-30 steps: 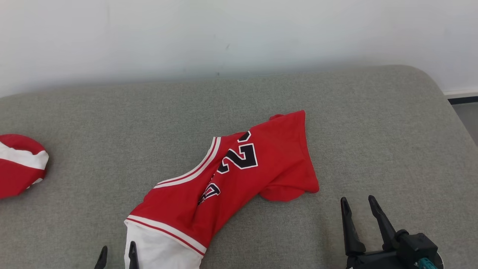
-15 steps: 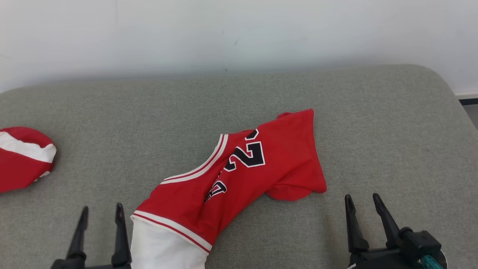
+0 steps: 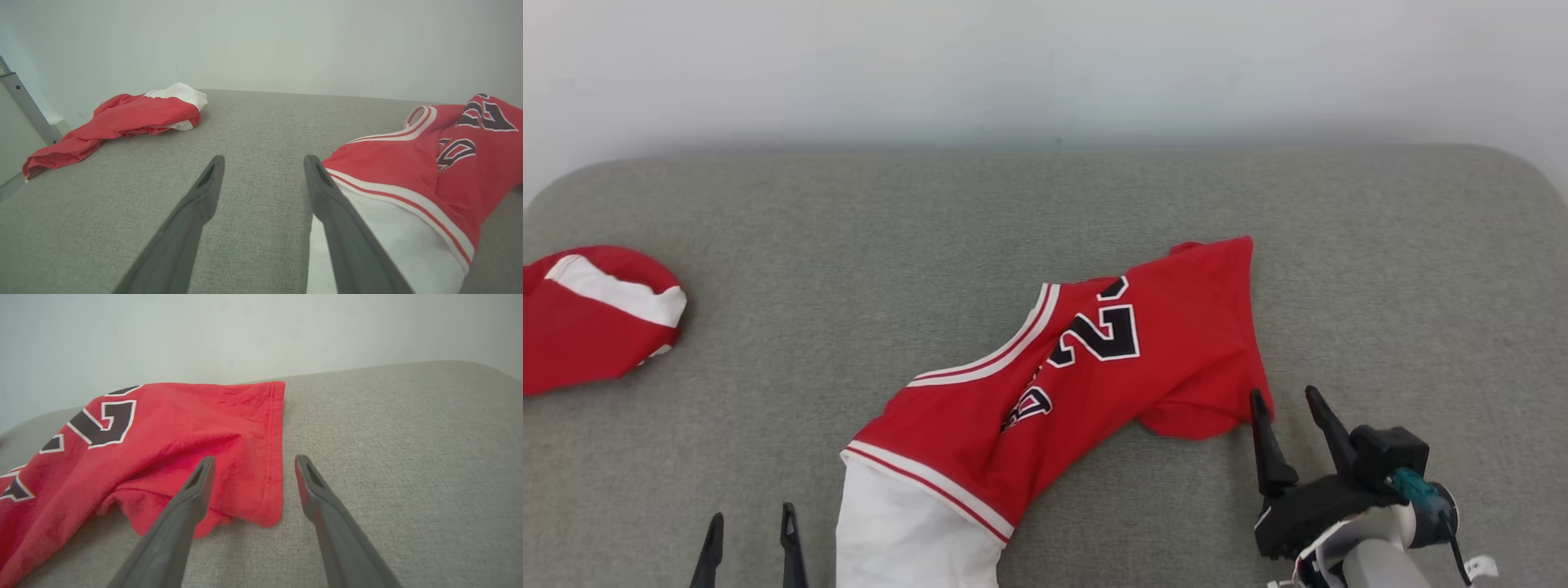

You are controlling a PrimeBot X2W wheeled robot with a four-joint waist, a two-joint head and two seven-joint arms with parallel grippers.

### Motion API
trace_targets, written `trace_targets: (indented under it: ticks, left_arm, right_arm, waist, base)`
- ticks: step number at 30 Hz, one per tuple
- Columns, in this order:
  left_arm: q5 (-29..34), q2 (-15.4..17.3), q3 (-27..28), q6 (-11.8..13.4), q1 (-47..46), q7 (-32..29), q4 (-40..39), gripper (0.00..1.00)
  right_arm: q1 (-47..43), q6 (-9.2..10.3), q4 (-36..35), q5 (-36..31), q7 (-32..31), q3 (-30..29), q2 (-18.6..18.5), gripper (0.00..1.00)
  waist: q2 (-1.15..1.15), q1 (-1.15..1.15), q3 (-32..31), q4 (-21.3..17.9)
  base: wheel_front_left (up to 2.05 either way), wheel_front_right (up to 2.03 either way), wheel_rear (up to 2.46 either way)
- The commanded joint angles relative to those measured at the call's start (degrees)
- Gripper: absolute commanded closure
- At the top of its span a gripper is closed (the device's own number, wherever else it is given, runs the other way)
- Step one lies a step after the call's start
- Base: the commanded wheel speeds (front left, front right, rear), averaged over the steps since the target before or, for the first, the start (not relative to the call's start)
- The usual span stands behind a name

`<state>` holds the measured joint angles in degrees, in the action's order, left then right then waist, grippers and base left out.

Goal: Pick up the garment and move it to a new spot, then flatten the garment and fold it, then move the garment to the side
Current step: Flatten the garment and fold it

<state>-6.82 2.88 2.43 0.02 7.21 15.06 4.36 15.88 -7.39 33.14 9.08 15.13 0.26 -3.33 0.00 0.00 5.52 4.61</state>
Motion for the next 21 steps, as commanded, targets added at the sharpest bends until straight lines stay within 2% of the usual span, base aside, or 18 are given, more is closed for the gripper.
trace_targets:
  ticks: [1, 6, 10, 11, 12, 16, 21]
  left_arm:
    - [-0.34, 0.0, -0.29, 0.16, 0.42, 0.18, 0.36, 0.0]
    - [-0.79, 0.0, -1.16, 0.12, -0.93, 0.18, 0.86, 0.0]
    - [-1.1, 0.0, -1.32, 0.24, -1.39, 0.18, 0.81, 0.0]
    - [-1.09, -0.02, -1.31, 0.25, -1.37, 0.18, 0.82, 0.0]
    - [-1.14, -0.01, -1.27, 0.28, -1.33, 0.18, 0.9, 0.0]
    - [-1.1, -0.01, -1.32, 0.34, -1.0, 0.18, 1.11, 0.0]
    - [-0.96, 0.0, -1.68, 0.27, -0.23, 0.18, 1.7, 0.0]
  right_arm:
    - [1.72, -0.2, 2.5, 0.17, 0.02, -0.38, -0.68, 0.0]
    - [6.45, -0.2, 11.2, 0.95, 0.02, -3.23, -1.11, 0.0]
    - [8.8, -0.2, 18.67, 1.63, 0.02, -2.57, -0.9, 0.0]
    - [9.38, -0.2, 20.08, 2.28, 0.03, -2.33, -0.85, 0.66]
    - [9.78, -0.2, 21.45, 2.94, 0.0, -2.0, -0.77, 1.0]
    - [10.17, -0.2, 22.79, 4.72, 0.02, -1.33, -0.51, 1.0]
    - [7.8, -0.2, 13.43, 5.56, 0.02, -2.22, -1.63, 1.0]
  waist:
    - [0.0, 0.0, 0.46, 1.29]
    - [0.0, 0.0, 1.03, 3.09]
    - [0.0, 0.0, 1.08, 3.99]
    - [0.0, 0.0, 1.03, 4.09]
    - [0.0, 0.0, 0.96, 4.16]
    - [0.0, 0.0, 0.57, 4.03]
    - [0.0, 0.0, -0.59, 2.94]
  base:
    - [0.0, 0.0, 0.0]
    - [0.0, 0.0, 0.0]
    - [0.0, 0.0, 0.0]
    - [0.0, 0.0, 0.0]
    - [0.0, 0.0, 0.0]
    - [0.0, 0.0, 0.0]
    - [0.0, 0.0, 0.0]
